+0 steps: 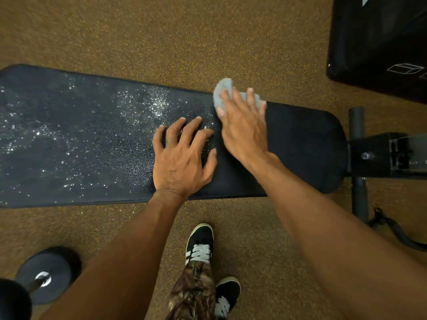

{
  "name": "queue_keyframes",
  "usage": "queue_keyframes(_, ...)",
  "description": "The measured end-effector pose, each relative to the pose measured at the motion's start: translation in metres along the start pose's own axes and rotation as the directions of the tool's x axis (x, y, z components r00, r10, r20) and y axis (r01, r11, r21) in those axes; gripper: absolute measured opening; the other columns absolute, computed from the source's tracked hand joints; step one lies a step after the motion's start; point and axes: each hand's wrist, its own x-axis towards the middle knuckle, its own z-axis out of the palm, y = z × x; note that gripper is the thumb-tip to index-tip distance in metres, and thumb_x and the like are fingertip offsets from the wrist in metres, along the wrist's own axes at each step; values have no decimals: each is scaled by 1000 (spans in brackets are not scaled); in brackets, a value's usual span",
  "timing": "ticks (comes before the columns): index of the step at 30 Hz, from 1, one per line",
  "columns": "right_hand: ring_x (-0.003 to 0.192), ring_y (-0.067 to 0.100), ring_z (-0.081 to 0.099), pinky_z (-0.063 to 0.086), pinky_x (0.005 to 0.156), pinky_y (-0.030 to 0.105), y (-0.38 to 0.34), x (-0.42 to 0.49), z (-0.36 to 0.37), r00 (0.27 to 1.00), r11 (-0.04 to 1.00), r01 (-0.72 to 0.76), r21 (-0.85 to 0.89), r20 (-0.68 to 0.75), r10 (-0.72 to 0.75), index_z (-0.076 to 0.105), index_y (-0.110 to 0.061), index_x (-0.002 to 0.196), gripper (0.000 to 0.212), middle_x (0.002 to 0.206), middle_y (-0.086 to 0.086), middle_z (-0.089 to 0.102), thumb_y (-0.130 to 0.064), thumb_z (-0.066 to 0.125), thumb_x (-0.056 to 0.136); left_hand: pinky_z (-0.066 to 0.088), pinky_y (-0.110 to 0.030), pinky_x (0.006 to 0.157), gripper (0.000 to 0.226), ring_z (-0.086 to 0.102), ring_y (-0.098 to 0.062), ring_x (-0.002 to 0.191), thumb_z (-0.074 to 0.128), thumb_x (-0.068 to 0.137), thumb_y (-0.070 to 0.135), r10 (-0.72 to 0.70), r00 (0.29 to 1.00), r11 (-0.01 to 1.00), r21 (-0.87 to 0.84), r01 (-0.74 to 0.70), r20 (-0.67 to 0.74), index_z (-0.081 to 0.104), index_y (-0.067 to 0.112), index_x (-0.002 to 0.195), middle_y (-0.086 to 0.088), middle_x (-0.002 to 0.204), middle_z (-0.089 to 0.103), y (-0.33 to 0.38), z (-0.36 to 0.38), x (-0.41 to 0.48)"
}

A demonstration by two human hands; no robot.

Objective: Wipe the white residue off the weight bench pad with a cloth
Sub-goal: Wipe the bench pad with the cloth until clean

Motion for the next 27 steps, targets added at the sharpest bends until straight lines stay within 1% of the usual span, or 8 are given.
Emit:
queue_keyframes(4, 154, 34, 12, 7, 123, 54, 29, -18, -11, 965, 965, 257, -59, 73, -252, 28, -20, 158, 53, 166, 5, 22, -15, 37, 105, 28, -54, 114, 43, 44, -27, 138, 49, 94, 51, -13, 1000, 1000, -5, 13, 12, 61, 25, 126, 4, 148, 53, 0, -2, 0)
queue_keyframes(7, 153, 34, 14, 10, 124, 53, 54, -8, -25, 992, 991, 117, -73, 65, -112, 28, -19, 157, 52, 164, 7, 26, -13, 33, 106, 27, -54, 115, 42, 44, -27, 139, 49, 93, 51, -23, 1000, 1000, -7, 23, 17, 61, 26, 125, 5, 149, 53, 1, -2, 0)
queue_keyframes(10, 152, 31, 21, 11, 122, 55, 32, 20, -18, 999, 1000, -17, -10, 39, 18, 37, -20, 154, 46, 160, 3, 37, -29, 29, 109, 27, -55, 115, 43, 43, -27, 139, 49, 92, 51, -22, 1000, 1000, -11, 22, 22, 61, 26, 124, 5, 149, 52, 2, -2, 0)
queue_keyframes(14, 145, 28, 36, 13, 120, 57, -4, 14, -2, 990, 986, 142, 87, -19, -140, 47, -17, 148, 45, 150, 3, 48, -30, 33, 107, 28, -55, 114, 43, 45, -27, 138, 51, 92, 50, -19, 1000, 1000, -19, 19, 4, 62, 24, 124, 4, 148, 53, 0, -2, 0)
queue_keyframes(18, 150, 26, 27, 12, 121, 54, 37, -10, -13, 958, 958, 287, -19, 36, -286, 40, -18, 152, 50, 158, 5, 39, -31, 32, 104, 28, -55, 115, 42, 45, -27, 139, 52, 92, 50, -17, 1000, 999, -36, 17, 1, 61, 26, 124, 5, 148, 54, 2, -3, -1)
queue_keyframes(20, 152, 29, 22, 9, 123, 53, 49, -9, -18, 969, 969, 243, -52, 69, -239, 34, -18, 155, 50, 160, 7, 36, -30, 31, 106, 27, -54, 115, 44, 44, -26, 139, 52, 91, 50, -30, 1000, 998, -48, 30, -2, 59, 25, 126, 7, 148, 53, 2, -3, 0)
queue_keyframes(23, 153, 32, 17, 3, 123, 54, 24, 9, -10, 991, 991, 127, 41, 34, -129, 32, -15, 155, 48, 161, 10, 34, -28, 32, 109, 28, -54, 115, 49, 44, -25, 139, 55, 89, 47, -45, 999, 996, -78, 43, -24, 56, 23, 131, 6, 148, 53, 2, -2, 0)
queue_keyframes(27, 152, 31, 23, 4, 122, 55, -4, 1, 4, 958, 954, 286, 93, 3, -287, 39, -13, 152, 50, 159, 9, 38, -32, 32, 107, 27, -58, 114, 52, 46, -29, 138, 57, 86, 41, -116, 990, 991, -78, 109, -83, 57, 20, 132, 2, 147, 53, 2, -2, -2)
